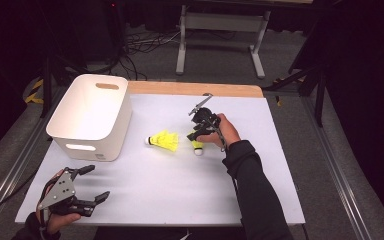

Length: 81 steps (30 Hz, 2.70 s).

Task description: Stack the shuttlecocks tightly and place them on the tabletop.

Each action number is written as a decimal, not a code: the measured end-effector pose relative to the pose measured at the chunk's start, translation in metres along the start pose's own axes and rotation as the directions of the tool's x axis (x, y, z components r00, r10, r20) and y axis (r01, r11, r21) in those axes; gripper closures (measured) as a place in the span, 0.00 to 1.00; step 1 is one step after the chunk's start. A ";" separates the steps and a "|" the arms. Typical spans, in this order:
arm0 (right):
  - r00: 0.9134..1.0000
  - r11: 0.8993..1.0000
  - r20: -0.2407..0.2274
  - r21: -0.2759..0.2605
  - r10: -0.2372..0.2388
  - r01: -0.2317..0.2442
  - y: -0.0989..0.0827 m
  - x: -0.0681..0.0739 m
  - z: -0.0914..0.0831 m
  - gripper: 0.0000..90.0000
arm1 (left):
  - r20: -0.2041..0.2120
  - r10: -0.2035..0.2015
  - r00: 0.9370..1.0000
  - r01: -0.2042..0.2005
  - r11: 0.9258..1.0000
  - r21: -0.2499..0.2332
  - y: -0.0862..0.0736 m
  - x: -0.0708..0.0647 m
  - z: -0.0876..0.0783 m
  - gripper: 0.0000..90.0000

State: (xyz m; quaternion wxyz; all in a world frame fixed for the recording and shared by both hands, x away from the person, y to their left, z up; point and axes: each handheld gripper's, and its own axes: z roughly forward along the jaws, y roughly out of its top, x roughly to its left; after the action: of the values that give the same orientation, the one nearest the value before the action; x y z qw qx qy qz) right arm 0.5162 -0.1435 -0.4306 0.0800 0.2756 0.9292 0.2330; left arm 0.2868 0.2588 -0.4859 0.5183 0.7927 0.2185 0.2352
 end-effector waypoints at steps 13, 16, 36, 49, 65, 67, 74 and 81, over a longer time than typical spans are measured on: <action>0.999 0.998 -0.033 -0.056 0.013 -0.015 0.000 0.006 -0.016 0.99 | -0.012 0.010 1.000 -0.010 1.000 0.006 0.001 -0.001 0.001 0.10; 0.999 0.992 -0.022 -0.124 0.023 -0.026 0.000 0.009 -0.025 0.99 | -0.015 0.009 1.000 -0.009 1.000 0.005 0.001 -0.001 0.000 0.10; 0.991 0.858 0.012 -0.503 0.133 -0.109 -0.045 0.038 -0.024 0.93 | -0.028 0.012 1.000 -0.012 1.000 0.010 0.001 -0.001 0.001 0.10; 0.988 0.861 0.007 -0.491 0.156 -0.132 -0.085 0.036 -0.040 0.82 | -0.031 0.015 0.999 -0.015 1.000 0.014 0.001 -0.003 0.002 0.10; 0.994 0.912 0.018 -0.400 0.109 -0.093 -0.121 0.042 -0.044 0.80 | -0.017 0.025 1.000 -0.024 0.999 0.029 0.001 -0.004 0.004 0.10; 0.994 0.918 0.018 -0.386 0.108 -0.092 -0.125 0.042 -0.042 0.81 | -0.016 0.027 1.000 -0.027 0.999 0.031 0.001 -0.004 0.004 0.10; 0.994 0.921 -0.012 -0.375 0.107 -0.103 -0.128 0.043 -0.038 0.82 | -0.012 0.028 1.000 -0.027 0.999 0.034 0.001 -0.004 0.004 0.10; 0.994 0.925 -0.026 -0.365 0.105 -0.107 -0.130 0.042 -0.037 0.86 | -0.006 0.028 1.000 -0.028 0.999 0.037 0.000 -0.004 0.005 0.10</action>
State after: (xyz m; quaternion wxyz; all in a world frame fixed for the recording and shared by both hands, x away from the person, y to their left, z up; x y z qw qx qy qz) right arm 0.4093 -0.2306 -0.4612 0.1146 0.3052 0.8534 0.4067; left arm 0.2867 0.2528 -0.4879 0.4994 0.8044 0.2133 0.2408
